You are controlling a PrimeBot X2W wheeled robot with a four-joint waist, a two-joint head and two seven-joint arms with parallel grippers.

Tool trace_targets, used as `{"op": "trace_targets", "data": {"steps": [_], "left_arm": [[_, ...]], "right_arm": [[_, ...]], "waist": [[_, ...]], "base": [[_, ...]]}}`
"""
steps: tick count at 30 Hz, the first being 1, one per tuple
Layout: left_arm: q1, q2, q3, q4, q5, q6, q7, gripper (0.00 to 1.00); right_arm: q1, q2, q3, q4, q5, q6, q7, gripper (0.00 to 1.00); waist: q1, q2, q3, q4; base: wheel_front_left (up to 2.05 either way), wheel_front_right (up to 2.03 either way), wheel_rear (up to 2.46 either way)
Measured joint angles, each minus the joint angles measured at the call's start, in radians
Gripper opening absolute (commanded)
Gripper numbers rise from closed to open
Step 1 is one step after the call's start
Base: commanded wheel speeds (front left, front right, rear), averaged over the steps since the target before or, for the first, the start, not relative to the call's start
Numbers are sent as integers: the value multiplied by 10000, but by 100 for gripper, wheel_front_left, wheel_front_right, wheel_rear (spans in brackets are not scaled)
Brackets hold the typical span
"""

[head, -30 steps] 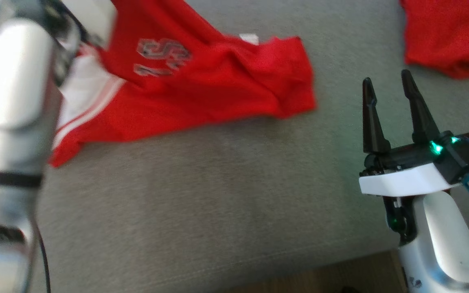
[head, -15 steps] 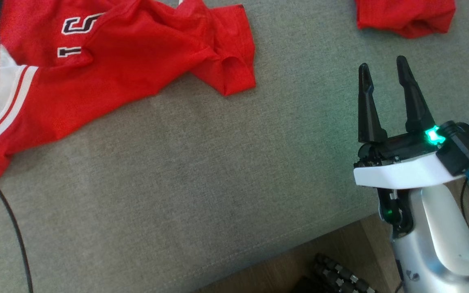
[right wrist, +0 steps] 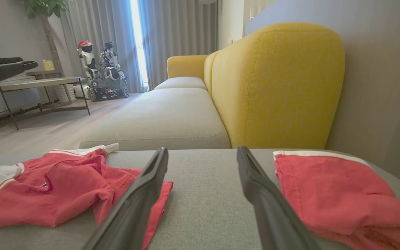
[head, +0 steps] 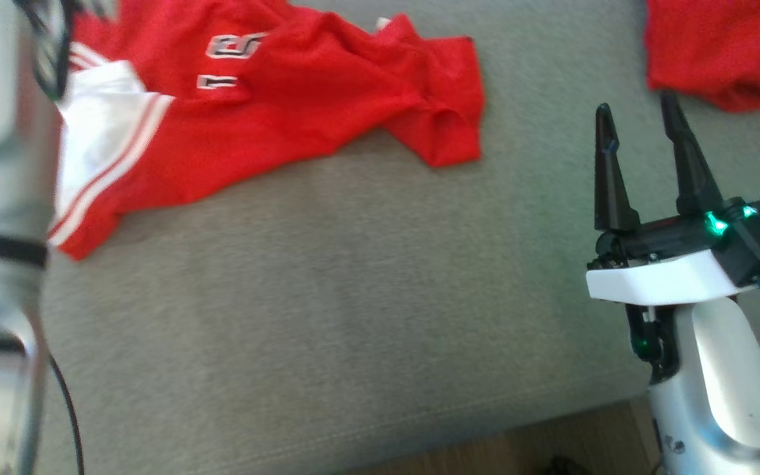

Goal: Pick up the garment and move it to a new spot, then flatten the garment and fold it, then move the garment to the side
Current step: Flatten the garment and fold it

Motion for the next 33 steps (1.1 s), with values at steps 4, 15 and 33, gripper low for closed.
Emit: {"op": "trace_targets", "data": {"steps": [4, 15, 33], "left_arm": [[1691, -201, 222, -1193, -491, 102, -50, 100], [7108, -974, 543, -5887, -1260, 581, -96, 100], [9763, -1927, 907, -7574, -1492, 702, -111, 100]], "right_arm": [[115, -65, -192, 107, -196, 0, -2, 100], [823, -336, -408, 581, -236, 0, 4, 100], [1240, -591, -537, 602, -226, 0, 305, 100]], "waist": [[0, 0, -460, 582], [0, 0, -1640, 2130], [0, 0, -2180, 2748]], "base": [[0, 0, 0], [0, 0, 0], [0, 0, 0]]}}
